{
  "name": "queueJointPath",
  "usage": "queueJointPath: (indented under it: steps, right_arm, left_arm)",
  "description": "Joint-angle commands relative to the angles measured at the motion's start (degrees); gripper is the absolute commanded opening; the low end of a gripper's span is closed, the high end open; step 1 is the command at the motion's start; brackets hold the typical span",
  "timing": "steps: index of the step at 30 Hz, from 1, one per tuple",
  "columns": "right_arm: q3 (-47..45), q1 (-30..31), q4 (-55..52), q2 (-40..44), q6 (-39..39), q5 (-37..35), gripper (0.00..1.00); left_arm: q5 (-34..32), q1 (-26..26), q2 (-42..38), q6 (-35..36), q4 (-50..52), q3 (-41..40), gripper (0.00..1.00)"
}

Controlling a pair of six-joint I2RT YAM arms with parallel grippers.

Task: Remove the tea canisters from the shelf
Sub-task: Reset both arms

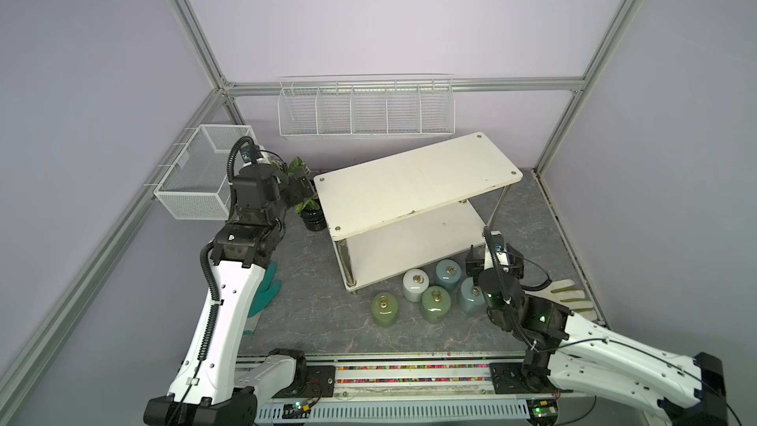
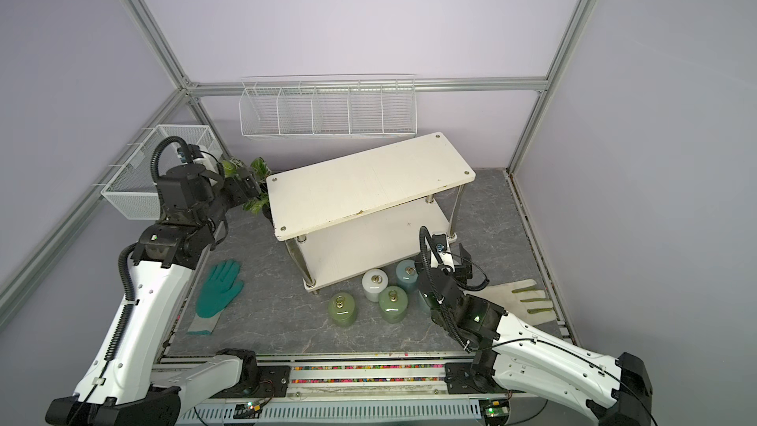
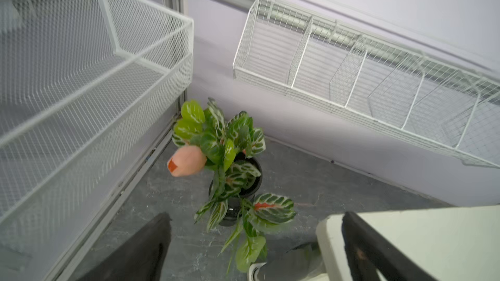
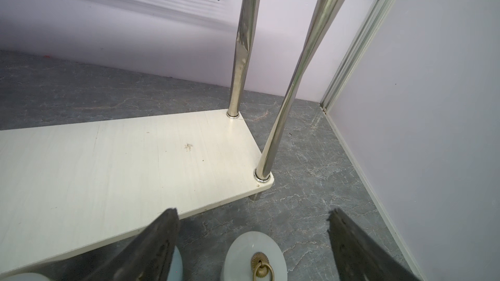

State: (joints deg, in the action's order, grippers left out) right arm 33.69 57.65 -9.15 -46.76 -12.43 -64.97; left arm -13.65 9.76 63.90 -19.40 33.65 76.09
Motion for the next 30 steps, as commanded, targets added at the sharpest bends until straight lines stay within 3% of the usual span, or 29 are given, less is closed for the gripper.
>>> queueJointPath:
  steps: [1,11,17,23,30]
  right_arm:
    - [0.54,-2.18,-1.12,-0.95,-1.47,2.0,0.89]
    - [2.72,-14.15,-7.23,-1.52,-4.4,9.25,0.89]
    - [2.02,-27.74,-12.49,-1.95,-9.87,16.6,0.89]
    - [-0.24,-40.68,-8.14,-4.44,-9.06,27.03,0.89]
    - [-2.6,-48.93,7.16,-12.24,-3.21,33.58,0.89]
  left_arm:
    - [-1.38,-1.25,-1.13,-4.25,-1.42,-4.94,1.0]
    - [1.96,-5.09,-1.79,-6.48,-5.4,-13.84,1.0]
    - [2.25,-5.99,-3.1,-7.54,-7.52,-18.47,1.0]
    - [2.11,-6.57,-2.51,-8.2,-9.77,-21.57,1.0]
    - [1.69,-7.53,-2.58,-6.74,-15.38,-26.68,1.0]
